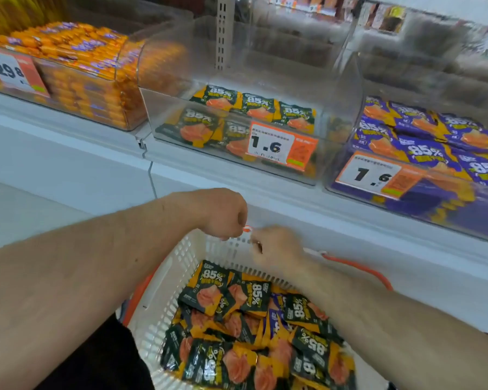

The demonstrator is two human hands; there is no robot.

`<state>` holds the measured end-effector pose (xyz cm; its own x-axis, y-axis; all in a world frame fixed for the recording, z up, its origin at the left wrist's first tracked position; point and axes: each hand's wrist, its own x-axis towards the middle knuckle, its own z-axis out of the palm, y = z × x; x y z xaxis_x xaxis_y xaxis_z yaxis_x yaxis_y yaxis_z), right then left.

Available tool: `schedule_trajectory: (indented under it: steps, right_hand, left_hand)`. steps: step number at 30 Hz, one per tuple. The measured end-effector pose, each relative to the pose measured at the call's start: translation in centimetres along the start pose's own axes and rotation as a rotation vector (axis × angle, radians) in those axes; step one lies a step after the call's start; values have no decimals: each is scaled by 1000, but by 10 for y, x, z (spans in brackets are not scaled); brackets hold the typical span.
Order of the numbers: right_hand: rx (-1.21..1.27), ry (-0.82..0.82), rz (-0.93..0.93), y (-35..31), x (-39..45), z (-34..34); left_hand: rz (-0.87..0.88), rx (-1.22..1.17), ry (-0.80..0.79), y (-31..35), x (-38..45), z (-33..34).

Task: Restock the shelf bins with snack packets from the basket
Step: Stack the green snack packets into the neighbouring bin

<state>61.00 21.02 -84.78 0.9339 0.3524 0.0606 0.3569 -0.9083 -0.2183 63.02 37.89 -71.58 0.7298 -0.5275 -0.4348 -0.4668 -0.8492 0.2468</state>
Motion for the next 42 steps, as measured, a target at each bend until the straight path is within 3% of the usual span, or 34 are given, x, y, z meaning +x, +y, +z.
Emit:
schedule_trajectory:
  steps: [3, 9, 11, 14, 16, 20, 25, 28, 31, 36, 40, 42]
  right_hand:
    - [77, -296, 257, 16, -24, 46]
    - [-14, -602, 831, 40, -72, 101]
    - [-76, -736, 920, 49, -87, 108]
    - [-21, -765, 986, 56, -100, 113]
    - [24, -746, 956, 54, -100, 113]
    - [-66, -666, 678, 40, -92, 102]
    - [-55, -656, 494, 8, -54, 62]
    - [222, -688, 510, -8, -24, 24]
    - [703, -633, 637, -22, -8, -8]
    - [1224, -488, 715, -47, 2, -76]
    - [1493, -429, 604, -69, 10, -127]
    - [1493, -400, 569, -77, 10, -144]
  left_hand:
    - [-3, 30, -12, -3, 7, 10]
    - [-61, 98, -240, -15, 21, 17]
    - [-93, 127, -296, -13, 22, 17]
    - [-97, 123, -312, -13, 28, 20]
    - [-101, 135, -314, -11, 31, 22]
    - [-100, 136, -312, -5, 34, 21]
    - [-86, 89, -292, 5, 28, 17]
    - [-112, 120, -352, 9, 23, 15]
    - [-188, 57, -422, 14, 14, 7]
    - [-242, -306, -405, 8, -1, -7]
    - [-202, -541, -158, 4, -17, -21]
    - [-212, -629, -1, -7, -25, -31]
